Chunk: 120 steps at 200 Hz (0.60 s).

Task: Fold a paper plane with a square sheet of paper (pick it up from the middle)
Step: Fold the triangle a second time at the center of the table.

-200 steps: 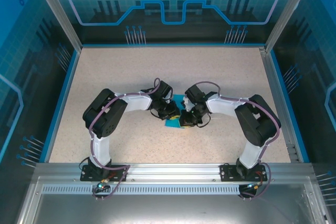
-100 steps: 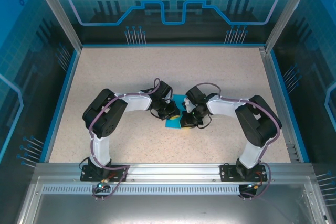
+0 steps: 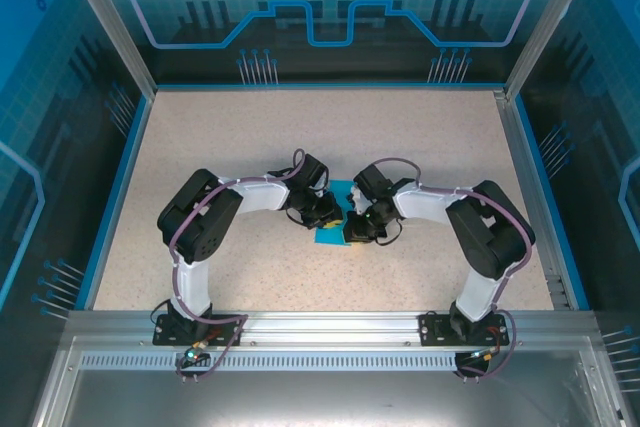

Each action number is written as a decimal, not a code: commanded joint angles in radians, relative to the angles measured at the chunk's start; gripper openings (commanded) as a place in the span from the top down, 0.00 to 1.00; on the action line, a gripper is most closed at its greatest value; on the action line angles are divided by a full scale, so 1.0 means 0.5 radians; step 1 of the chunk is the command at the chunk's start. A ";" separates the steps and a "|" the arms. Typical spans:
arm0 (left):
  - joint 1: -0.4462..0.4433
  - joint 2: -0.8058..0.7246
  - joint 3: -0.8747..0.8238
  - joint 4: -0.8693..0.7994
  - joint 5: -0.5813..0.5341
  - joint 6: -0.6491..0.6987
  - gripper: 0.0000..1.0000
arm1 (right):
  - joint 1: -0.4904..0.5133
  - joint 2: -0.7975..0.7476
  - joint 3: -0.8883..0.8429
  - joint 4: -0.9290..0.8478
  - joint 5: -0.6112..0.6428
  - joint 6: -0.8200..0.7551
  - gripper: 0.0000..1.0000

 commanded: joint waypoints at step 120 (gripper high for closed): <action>0.221 0.024 -0.080 -0.016 -0.015 0.356 0.85 | -0.083 0.191 -0.256 -0.063 0.122 -0.047 0.93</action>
